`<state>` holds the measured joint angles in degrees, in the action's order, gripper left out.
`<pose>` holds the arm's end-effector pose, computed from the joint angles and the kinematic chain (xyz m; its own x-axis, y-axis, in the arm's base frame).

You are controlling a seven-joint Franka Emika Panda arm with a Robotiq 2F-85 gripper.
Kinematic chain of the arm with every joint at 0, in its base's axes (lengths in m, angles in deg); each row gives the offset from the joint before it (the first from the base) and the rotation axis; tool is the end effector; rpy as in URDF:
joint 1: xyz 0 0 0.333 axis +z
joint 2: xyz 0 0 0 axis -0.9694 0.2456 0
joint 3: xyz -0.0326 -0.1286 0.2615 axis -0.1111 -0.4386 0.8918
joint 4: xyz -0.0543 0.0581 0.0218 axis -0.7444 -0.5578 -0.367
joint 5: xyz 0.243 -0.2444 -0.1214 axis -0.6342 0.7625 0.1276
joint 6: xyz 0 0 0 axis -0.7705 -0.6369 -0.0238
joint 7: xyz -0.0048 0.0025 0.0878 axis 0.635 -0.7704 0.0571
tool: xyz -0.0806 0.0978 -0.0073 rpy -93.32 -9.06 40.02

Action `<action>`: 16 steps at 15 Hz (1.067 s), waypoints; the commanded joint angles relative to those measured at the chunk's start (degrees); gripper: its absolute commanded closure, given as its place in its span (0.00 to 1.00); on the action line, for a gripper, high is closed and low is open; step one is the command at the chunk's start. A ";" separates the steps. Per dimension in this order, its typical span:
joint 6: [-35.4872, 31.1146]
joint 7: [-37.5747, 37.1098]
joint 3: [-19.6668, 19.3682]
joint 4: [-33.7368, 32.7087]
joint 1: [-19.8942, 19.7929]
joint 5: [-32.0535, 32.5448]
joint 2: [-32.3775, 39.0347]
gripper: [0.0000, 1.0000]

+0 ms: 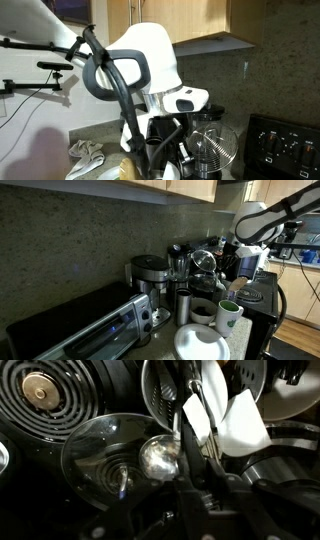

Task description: Use the spatula to stir the contents in the bowl.

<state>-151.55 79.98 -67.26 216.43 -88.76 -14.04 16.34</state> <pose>0.4376 -0.2162 0.4035 0.8785 -0.3874 0.2797 -0.4132 -0.9098 0.0378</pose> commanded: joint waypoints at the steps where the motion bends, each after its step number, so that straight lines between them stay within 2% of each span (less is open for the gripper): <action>1: -0.92 2.05 -0.05 0.30 0.01 -1.08 -0.54 1.00; 4: -0.33 3.18 -0.06 0.68 0.22 -1.44 -1.37 0.96; 5: 0.05 3.49 -0.06 0.65 0.30 -1.64 -1.64 1.00; 6: 0.94 3.56 -0.03 0.44 0.35 -1.82 -1.96 1.00; 13: 13.80 3.11 0.50 -2.42 -0.39 0.21 -8.59 0.99; 16: 16.99 2.39 0.76 -3.99 -0.83 1.32 -12.15 0.99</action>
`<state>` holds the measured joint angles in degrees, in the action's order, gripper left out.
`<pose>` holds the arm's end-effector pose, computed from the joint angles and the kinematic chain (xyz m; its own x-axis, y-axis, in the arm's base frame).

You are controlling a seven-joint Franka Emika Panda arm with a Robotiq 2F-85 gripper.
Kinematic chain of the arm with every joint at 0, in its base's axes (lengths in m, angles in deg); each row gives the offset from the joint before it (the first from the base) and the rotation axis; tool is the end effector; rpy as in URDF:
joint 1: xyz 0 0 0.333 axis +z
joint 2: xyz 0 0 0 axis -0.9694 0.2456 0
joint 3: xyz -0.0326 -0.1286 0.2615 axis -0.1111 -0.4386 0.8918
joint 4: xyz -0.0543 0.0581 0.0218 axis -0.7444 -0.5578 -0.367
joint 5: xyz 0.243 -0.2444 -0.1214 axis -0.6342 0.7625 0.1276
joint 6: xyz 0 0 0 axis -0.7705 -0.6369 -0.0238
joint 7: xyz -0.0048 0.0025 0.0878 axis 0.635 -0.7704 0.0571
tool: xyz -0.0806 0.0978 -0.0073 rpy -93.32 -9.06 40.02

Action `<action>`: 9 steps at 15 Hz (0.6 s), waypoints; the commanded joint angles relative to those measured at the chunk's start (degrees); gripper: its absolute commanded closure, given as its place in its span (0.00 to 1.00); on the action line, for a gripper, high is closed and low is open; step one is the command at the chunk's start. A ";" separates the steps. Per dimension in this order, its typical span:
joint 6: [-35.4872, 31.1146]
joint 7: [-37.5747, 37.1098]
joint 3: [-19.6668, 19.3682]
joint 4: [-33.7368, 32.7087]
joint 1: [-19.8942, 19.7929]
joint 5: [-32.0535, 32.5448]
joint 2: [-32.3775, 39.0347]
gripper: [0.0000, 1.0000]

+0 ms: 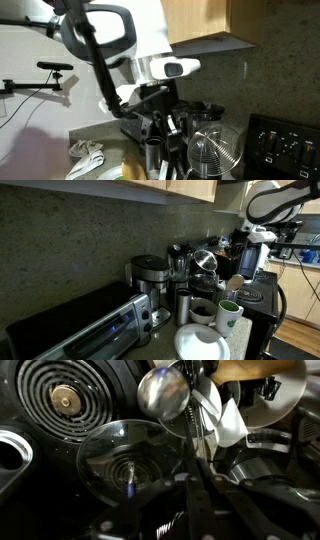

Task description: Use the spatula to stir the contents in the bowl.

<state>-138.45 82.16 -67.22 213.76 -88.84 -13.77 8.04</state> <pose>0.4095 -0.2108 0.4653 0.8975 -0.3697 0.2403 -0.3879 -0.9212 0.0316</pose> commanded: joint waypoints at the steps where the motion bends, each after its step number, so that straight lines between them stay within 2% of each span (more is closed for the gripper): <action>1: 4.80 0.11 0.75 -2.21 -0.79 1.09 -4.77 0.99; 9: 7.65 -0.41 1.79 -9.97 0.16 -0.06 -9.49 0.99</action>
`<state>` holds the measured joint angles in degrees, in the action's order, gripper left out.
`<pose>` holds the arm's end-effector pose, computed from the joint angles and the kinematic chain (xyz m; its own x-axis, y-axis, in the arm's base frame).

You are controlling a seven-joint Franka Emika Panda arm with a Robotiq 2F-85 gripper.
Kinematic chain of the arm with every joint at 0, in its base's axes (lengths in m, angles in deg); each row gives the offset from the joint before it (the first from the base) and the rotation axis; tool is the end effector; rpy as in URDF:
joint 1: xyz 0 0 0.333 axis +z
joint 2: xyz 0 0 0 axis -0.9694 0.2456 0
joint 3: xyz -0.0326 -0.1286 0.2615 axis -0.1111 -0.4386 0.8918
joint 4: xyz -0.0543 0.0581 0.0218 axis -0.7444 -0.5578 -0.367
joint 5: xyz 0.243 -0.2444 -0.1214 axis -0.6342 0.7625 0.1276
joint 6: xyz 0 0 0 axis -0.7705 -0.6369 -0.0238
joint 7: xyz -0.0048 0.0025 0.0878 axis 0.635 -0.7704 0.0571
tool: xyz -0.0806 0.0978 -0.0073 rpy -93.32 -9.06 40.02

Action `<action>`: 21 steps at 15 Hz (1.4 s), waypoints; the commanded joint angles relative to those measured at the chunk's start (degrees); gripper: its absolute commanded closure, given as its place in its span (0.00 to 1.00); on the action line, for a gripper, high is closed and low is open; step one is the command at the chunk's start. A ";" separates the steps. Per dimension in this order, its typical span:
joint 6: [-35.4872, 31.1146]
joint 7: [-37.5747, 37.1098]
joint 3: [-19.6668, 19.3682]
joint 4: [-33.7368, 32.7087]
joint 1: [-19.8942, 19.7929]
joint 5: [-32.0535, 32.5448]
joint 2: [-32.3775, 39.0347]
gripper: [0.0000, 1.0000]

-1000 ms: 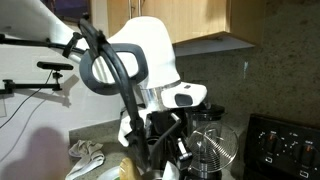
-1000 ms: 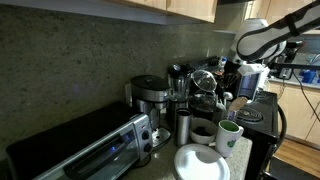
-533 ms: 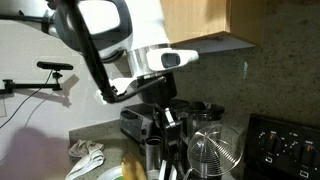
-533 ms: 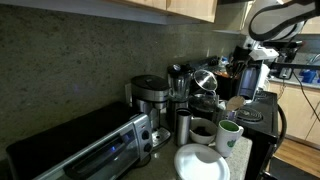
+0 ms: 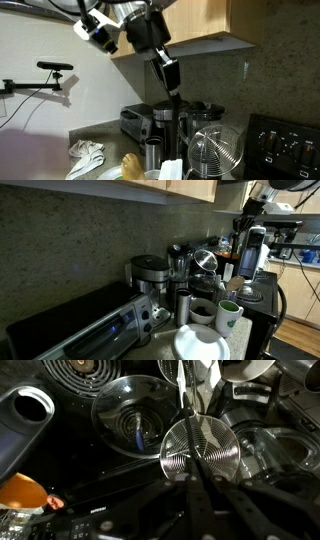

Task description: Use the spatula to stir the contents in the bowl.

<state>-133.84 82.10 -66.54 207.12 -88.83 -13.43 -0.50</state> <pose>0.3875 -0.2067 0.5774 0.8408 -0.3503 0.4127 -0.3926 -0.9195 0.0195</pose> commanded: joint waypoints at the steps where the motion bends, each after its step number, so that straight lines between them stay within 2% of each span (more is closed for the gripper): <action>1: 3.90 -0.39 1.37 -4.60 0.58 -0.98 -1.17 0.99; 4: 9.29 0.10 2.25 -10.15 2.45 -3.50 -1.20 0.99; 6: 11.78 -0.15 2.07 -12.71 4.60 -8.02 -1.22 0.99; 9: 12.17 -1.43 2.80 -13.21 6.67 -13.28 -1.48 0.99; 14: 7.57 -1.27 4.42 -7.60 8.41 -17.92 -2.48 0.99; 21: 5.97 -0.76 6.80 2.49 8.34 -16.34 -4.15 0.99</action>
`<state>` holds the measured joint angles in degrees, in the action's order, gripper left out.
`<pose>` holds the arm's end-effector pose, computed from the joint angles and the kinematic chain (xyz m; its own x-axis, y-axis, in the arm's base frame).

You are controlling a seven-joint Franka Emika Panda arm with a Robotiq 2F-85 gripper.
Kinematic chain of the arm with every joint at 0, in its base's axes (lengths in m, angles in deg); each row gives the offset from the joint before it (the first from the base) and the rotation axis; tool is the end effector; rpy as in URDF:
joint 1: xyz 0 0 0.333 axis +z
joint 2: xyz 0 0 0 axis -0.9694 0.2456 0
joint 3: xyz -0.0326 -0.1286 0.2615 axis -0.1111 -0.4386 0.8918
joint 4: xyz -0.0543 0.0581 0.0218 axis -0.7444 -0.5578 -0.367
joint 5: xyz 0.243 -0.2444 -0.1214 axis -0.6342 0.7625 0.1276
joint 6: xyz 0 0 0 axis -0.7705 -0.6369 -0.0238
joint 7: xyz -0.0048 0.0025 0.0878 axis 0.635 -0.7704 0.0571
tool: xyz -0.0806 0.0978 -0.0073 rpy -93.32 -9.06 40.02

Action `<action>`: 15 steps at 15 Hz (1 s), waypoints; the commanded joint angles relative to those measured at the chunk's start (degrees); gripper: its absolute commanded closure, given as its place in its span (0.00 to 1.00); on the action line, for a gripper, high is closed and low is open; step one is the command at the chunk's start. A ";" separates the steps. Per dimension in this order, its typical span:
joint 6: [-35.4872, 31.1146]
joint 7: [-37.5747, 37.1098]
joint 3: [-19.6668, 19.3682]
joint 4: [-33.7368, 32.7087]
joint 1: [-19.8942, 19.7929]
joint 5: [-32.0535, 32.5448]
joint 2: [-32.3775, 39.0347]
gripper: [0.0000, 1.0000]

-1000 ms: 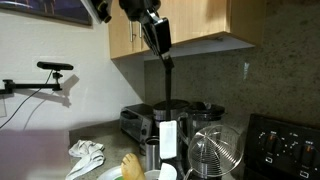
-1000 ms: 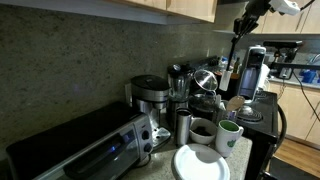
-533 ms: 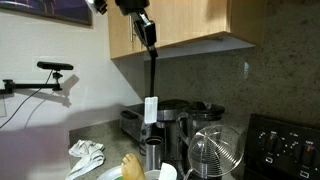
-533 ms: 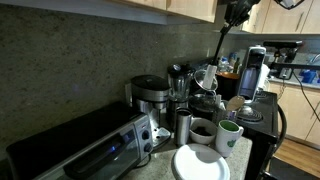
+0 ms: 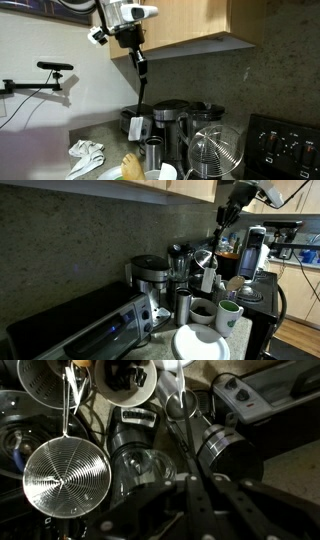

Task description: Use the spatula to stir the contents in the bowl.

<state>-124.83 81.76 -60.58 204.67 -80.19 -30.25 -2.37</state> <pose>0.4102 -0.0727 0.5980 0.9079 -0.2586 0.3301 -0.1893 -0.9552 -0.2277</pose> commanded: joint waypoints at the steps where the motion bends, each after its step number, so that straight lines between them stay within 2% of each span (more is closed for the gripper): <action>1: -4.13 -0.43 0.93 6.06 -0.51 0.83 -2.19 0.99; 10: -24.44 -4.39 1.32 16.92 -1.59 0.51 1.94 0.99; 13: -30.78 -6.78 1.92 18.64 -2.24 1.77 5.03 0.99; 15: -32.65 -8.26 2.53 18.91 -3.26 3.60 6.63 0.99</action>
<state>-154.21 76.86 -59.75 223.11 -81.40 -29.47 2.25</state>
